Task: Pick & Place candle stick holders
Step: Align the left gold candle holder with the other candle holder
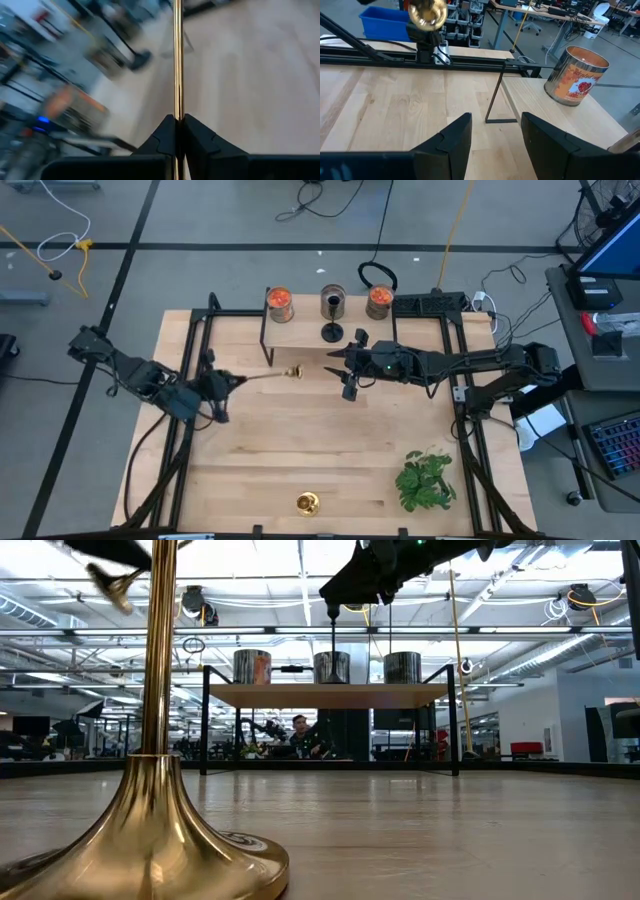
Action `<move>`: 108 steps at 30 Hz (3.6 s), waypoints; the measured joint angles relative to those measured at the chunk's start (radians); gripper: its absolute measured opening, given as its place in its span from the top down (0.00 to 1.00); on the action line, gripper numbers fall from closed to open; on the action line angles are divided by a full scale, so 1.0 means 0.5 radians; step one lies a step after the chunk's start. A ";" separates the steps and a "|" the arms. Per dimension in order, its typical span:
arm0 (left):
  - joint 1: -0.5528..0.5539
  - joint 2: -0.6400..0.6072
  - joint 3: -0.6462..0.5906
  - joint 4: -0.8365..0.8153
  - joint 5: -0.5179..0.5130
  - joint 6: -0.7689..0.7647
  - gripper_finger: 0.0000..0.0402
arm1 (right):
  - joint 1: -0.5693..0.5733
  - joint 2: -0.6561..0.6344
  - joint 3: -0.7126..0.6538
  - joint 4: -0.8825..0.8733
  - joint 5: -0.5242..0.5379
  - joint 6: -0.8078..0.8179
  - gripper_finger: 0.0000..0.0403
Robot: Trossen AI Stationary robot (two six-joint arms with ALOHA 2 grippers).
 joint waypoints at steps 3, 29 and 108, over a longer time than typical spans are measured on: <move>0.049 0.000 0.000 0.276 -0.144 0.202 0.95 | 0.000 0.000 0.000 0.000 0.002 0.000 0.58; 1.187 -0.174 -0.290 1.688 0.766 0.643 0.95 | 0.000 0.000 0.000 -0.008 0.003 0.007 0.58; 1.998 1.428 -0.873 3.809 1.426 0.221 0.77 | -0.001 -0.002 -0.253 0.360 0.003 0.008 0.58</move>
